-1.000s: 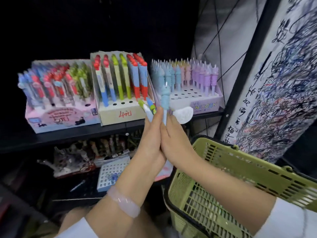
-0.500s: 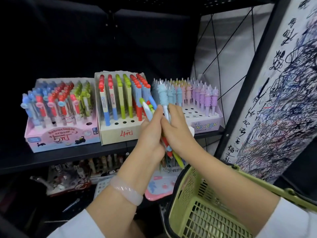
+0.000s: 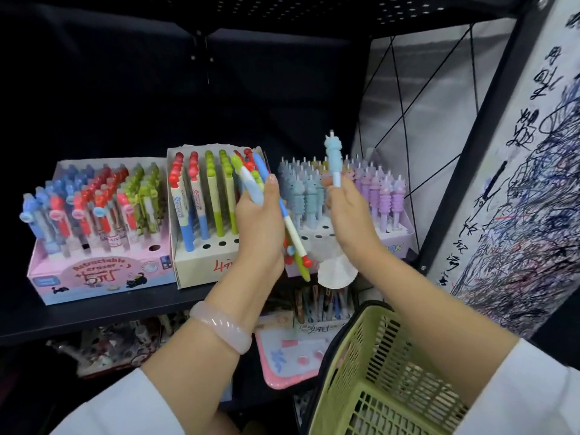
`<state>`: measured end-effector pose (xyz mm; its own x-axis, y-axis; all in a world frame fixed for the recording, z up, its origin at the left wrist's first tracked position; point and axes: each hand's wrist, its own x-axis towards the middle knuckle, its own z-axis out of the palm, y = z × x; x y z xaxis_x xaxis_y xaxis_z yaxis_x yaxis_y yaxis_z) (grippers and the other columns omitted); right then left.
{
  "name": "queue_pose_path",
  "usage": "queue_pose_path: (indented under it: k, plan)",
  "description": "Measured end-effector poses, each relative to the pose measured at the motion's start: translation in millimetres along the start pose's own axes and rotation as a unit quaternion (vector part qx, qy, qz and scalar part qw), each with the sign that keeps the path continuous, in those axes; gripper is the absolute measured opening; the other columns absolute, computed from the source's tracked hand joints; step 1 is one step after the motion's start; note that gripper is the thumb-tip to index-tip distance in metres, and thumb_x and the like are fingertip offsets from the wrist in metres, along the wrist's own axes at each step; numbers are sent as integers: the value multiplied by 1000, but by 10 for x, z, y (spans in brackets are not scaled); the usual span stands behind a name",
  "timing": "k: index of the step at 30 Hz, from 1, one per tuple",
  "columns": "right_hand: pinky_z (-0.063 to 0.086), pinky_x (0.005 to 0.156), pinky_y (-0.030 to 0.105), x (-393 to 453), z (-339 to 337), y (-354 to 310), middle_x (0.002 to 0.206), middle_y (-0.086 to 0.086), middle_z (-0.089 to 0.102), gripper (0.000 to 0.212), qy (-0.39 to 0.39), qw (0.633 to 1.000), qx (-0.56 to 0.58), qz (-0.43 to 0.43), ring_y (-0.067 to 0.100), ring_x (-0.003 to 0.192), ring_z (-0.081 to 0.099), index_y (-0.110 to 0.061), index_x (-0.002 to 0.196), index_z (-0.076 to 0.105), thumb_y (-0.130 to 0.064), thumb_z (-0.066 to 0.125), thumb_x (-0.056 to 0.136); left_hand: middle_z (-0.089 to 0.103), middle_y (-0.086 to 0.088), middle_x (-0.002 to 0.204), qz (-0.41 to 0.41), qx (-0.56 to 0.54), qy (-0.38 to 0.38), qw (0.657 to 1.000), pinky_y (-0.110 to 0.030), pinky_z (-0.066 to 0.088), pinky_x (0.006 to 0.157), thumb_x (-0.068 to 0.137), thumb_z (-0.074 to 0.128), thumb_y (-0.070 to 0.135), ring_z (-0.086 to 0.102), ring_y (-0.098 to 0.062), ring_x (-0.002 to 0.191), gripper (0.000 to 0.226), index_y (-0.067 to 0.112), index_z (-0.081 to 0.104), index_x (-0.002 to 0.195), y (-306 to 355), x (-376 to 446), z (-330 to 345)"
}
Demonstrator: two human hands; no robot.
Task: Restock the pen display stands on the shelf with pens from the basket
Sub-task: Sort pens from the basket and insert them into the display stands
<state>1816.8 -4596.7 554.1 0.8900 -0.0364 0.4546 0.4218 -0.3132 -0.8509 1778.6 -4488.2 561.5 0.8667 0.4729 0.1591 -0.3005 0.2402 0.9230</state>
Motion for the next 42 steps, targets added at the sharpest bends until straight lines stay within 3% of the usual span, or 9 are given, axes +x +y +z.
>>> queue_pose_path:
  k: [9, 16, 22, 25, 28, 33, 37, 40, 42]
  plan:
    - [48, 54, 27, 429, -220, 311, 71, 8, 65, 23, -107, 971, -209, 47, 14, 55, 57, -12, 75, 56, -24, 54, 95, 47, 3, 65, -45, 1, -36, 998, -22, 40, 40, 94, 48, 41, 49, -6, 43, 30, 14, 53, 83, 13, -32, -170]
    - [35, 48, 23, 443, -218, 323, 64, 0, 54, 27, -223, 909, -352, 18, 15, 59, 49, -13, 71, 50, -29, 59, 91, 52, -3, 78, -92, -33, -40, 994, -46, 51, 80, 94, 49, 39, 51, -22, 75, 25, 17, 57, 88, 21, -63, -254]
    - [36, 55, 24, 399, -268, 195, 90, 14, 67, 32, -183, 894, -408, 33, 26, 80, 60, -3, 86, 61, -35, 61, 88, 54, 1, 67, -119, -65, -36, 990, -23, 51, 45, 92, 53, 38, 60, -10, 50, 20, 18, 58, 90, 53, -73, -455]
    - [48, 56, 29, 182, -292, 1, 71, -3, 59, 15, -58, 918, -353, -169, 10, 59, 50, -12, 90, 60, -27, 59, 90, 58, -4, 79, -152, -90, -41, 983, -31, 54, 62, 91, 54, 38, 59, -17, 67, 26, 14, 59, 100, 94, -59, -537]
    - [46, 53, 20, -204, -138, -220, 83, -5, 59, 35, -180, 811, -313, -461, 2, 61, 47, -22, 119, 54, -17, 56, 85, 64, -14, 96, -182, -122, -49, 975, -36, 57, 66, 91, 54, 37, 65, -25, 78, 35, 7, 59, 109, 144, -81, -573]
    - [47, 42, 30, -431, 107, -361, 98, 11, 69, 29, -190, 711, -326, -593, 24, 74, 62, -12, 103, 71, 1, 63, 78, 71, -14, 80, -212, -161, -63, 962, -30, 56, 48, 93, 50, 36, 70, -23, 65, 37, 2, 59, 104, 175, -149, -682]
    - [53, 63, 26, -474, 324, -522, 94, 8, 66, 16, -178, 794, -217, -539, 15, 82, 60, -4, 98, 68, 2, 64, 83, 61, -9, 73, -194, -131, -78, 969, -32, 54, 59, 93, 50, 37, 62, -20, 61, 35, 3, 59, 96, 148, -182, -857]
    - [52, 67, 17, -465, 476, -676, 81, -7, 60, 14, -163, 940, -26, -298, 3, 72, 59, -22, 91, 52, -9, 48, 95, 50, -1, 57, -153, -79, -26, 985, -28, 48, 53, 93, 52, 36, 49, -12, 46, 31, 9, 55, 77, 130, -181, -1037]
    - [51, 57, 17, -432, 584, -708, 76, -5, 59, 22, -132, 969, 8, -206, 8, 64, 61, -31, 86, 41, -13, 42, 98, 52, 3, 55, -120, -47, -8, 992, -29, 47, 58, 94, 51, 36, 50, -10, 46, 31, 11, 54, 74, 118, -175, -1188]
